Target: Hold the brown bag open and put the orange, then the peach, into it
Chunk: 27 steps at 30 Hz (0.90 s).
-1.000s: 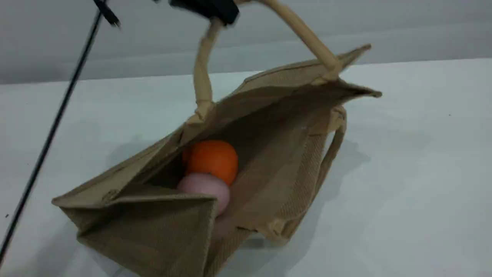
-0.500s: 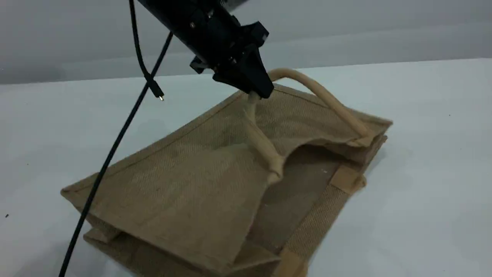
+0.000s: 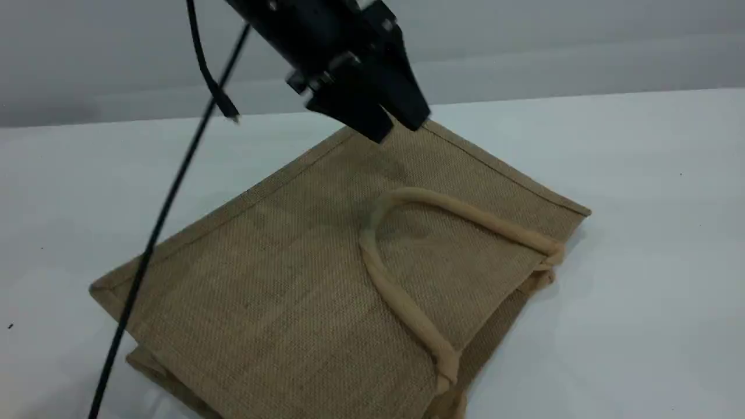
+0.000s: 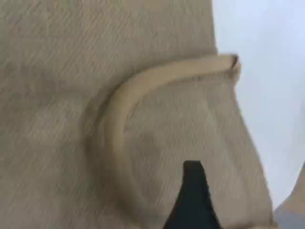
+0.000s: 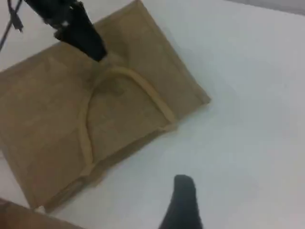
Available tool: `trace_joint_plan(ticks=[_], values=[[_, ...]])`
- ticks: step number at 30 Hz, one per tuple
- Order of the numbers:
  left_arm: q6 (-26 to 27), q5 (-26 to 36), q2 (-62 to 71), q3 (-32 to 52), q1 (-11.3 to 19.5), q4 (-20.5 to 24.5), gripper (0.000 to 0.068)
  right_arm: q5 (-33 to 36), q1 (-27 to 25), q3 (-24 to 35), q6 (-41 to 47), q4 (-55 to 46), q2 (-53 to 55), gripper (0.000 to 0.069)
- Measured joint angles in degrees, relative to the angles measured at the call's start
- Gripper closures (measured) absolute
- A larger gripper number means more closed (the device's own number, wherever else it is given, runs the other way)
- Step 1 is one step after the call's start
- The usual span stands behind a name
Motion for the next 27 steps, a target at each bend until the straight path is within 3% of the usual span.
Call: trace_joint_plan(ticks=[9,18,27], values=[[-8.9,3.8,-14.4,0.0,0.0,14.4,0.018,0.0,0.0,6.3,-1.1,-5.3,-8.1,0.0169],[-16.8,3.7,-28.1,0.1,-0.3,22.5,0.018,-0.9,0.0,22.1,-0.9,-6.1,-25.7,0.0169],[-25.1,3.7,-38.0,0.1,-7.1,32.0,0.0192,-9.2,0.0,32.5,0.7,-4.6,-34.9,0.0169]])
